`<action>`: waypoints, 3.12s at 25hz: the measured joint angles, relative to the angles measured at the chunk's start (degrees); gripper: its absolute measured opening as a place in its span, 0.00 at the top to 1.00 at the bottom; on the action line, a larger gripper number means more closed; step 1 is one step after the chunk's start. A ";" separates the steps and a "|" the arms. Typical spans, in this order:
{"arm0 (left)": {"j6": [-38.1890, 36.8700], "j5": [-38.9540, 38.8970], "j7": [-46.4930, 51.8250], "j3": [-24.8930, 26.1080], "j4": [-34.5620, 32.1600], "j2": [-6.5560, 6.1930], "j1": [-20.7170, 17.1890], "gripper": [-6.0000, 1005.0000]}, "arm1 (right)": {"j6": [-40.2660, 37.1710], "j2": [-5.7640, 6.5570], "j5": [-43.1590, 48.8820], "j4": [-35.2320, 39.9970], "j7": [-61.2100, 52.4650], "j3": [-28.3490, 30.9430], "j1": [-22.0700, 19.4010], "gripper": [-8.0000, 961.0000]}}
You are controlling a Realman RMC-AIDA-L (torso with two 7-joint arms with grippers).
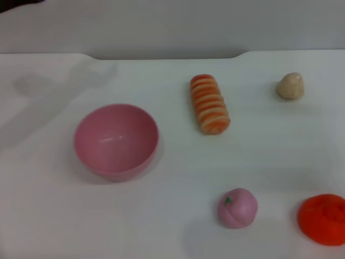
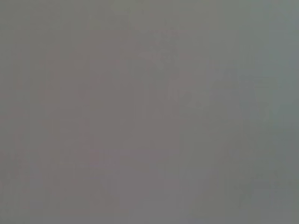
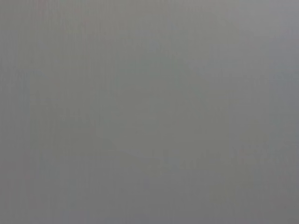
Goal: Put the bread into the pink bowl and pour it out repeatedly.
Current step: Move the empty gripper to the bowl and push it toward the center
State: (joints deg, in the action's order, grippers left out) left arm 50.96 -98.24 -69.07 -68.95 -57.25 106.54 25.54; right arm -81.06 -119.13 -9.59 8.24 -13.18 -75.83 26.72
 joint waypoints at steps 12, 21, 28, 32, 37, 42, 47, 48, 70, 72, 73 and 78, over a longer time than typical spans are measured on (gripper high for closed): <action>26.31 38.33 23.80 12.21 -10.26 0.86 7.32 0.33 | 1.98 0.05 0.00 0.33 0.00 0.00 1.02 0.48; 34.00 54.73 29.55 13.04 -15.71 4.43 9.67 0.33 | 1.98 0.05 0.00 0.42 0.00 0.00 1.21 0.47; 35.43 58.85 29.36 12.48 -15.77 8.18 9.94 0.33 | 1.90 0.15 0.01 0.46 0.00 0.00 1.23 0.46; 34.86 60.41 29.28 12.35 -14.92 9.26 9.78 0.33 | 1.55 0.21 0.01 0.63 0.00 0.00 1.23 0.46; 32.01 64.12 28.99 12.35 -13.53 10.88 9.11 0.33 | 1.51 0.22 0.07 1.03 0.00 -0.04 1.23 0.46; 28.51 63.98 28.06 11.49 -11.73 11.08 7.94 0.33 | 1.51 0.22 0.12 1.03 0.00 -0.25 1.15 0.45; 26.55 64.00 27.77 11.22 -8.78 11.03 7.99 0.33 | 1.51 0.16 0.12 1.08 0.00 -0.36 0.93 0.45; 26.26 64.00 27.62 11.21 -8.17 11.03 8.05 0.33 | 1.51 0.16 0.12 1.08 0.00 -0.38 0.91 0.45; 21.72 64.20 26.51 10.94 1.22 10.79 9.44 0.33 | 1.96 0.13 0.15 1.07 0.00 -0.48 1.23 0.43; 21.72 64.20 26.51 10.94 1.22 10.79 9.44 0.33 | 1.97 0.13 0.14 1.07 0.00 -0.52 1.23 0.43; 21.68 64.28 26.48 10.15 2.29 10.80 9.80 0.33 | 1.97 0.13 0.14 1.07 0.00 -0.52 1.23 0.43; 21.46 64.34 26.47 9.56 2.60 10.92 9.89 0.33 | 1.96 0.13 0.11 1.07 0.00 -0.53 1.23 0.42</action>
State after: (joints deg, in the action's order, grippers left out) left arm 72.42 -33.90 -42.60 -59.39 -54.65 117.46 35.43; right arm -79.09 -119.01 -9.48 9.31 -13.18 -76.37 27.95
